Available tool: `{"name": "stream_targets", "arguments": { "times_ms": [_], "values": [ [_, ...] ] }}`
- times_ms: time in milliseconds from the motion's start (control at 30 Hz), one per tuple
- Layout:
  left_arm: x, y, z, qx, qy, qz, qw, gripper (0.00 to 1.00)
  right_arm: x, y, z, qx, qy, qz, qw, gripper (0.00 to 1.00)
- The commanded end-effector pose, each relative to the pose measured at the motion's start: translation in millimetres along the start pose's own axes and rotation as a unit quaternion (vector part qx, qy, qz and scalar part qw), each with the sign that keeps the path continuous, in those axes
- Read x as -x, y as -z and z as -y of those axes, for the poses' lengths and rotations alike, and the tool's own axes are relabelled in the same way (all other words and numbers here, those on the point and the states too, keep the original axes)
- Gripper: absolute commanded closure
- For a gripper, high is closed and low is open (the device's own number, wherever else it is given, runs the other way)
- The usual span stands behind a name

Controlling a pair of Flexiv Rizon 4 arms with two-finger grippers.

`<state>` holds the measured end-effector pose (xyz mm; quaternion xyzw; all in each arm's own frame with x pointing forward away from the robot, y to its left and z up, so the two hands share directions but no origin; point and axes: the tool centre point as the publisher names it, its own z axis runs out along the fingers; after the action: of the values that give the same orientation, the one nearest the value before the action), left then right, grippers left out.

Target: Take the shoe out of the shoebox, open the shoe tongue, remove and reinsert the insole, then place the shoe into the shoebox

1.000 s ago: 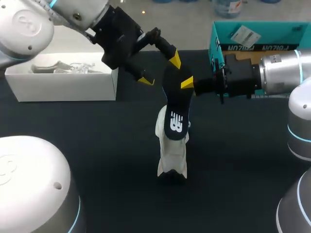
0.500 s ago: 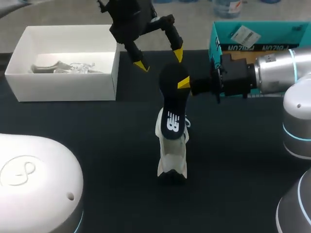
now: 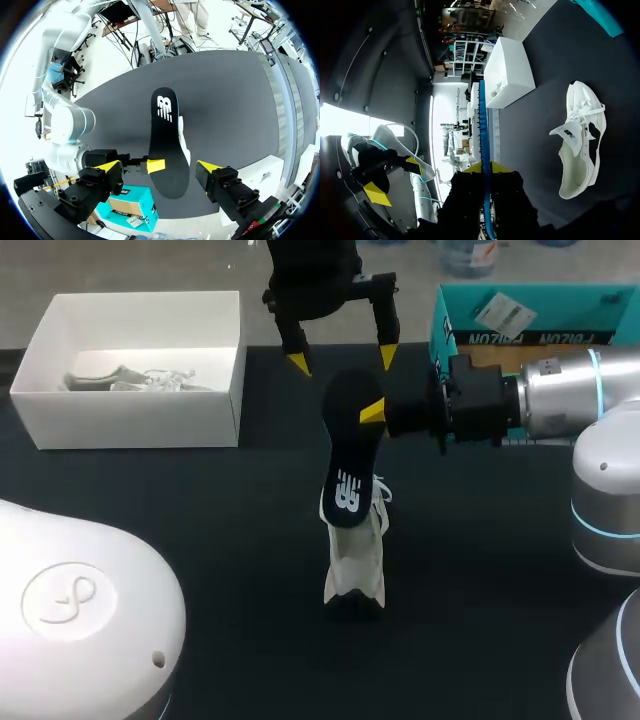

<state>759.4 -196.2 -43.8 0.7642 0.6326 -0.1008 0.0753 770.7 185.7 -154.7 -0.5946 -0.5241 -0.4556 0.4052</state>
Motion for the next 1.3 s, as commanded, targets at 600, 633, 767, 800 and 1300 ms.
{"name": "stream_targets", "arguments": {
  "times_ms": [600,633,767,800,1300],
  "values": [
    [2.6,-1.6,4.0,0.008,0.004,0.064,0.998,0.0,-1.3,-1.1,5.2,0.002,0.002,-0.012,1.0,1.0],
    [0.7,-4.2,3.9,0.01,0.001,0.076,0.997,0.0,-1.8,-0.3,5.7,0.002,0.003,-0.012,1.0,1.0],
    [-11.7,-18.9,6.6,0.01,0.016,0.169,0.985,0.0,-5.3,7.2,9.4,0.005,0.006,-0.016,1.0,1.0],
    [-15.7,-22.1,6.9,0.013,0.013,0.183,0.983,0.0,-6.1,9.0,9.9,0.006,0.006,-0.015,1.0,1.0],
    [-34.6,-51.7,0.2,0.056,0.051,0.436,0.897,0.0,-19.1,25.5,6.4,0.016,0.024,-0.04,0.999,1.0]
  ]
}}
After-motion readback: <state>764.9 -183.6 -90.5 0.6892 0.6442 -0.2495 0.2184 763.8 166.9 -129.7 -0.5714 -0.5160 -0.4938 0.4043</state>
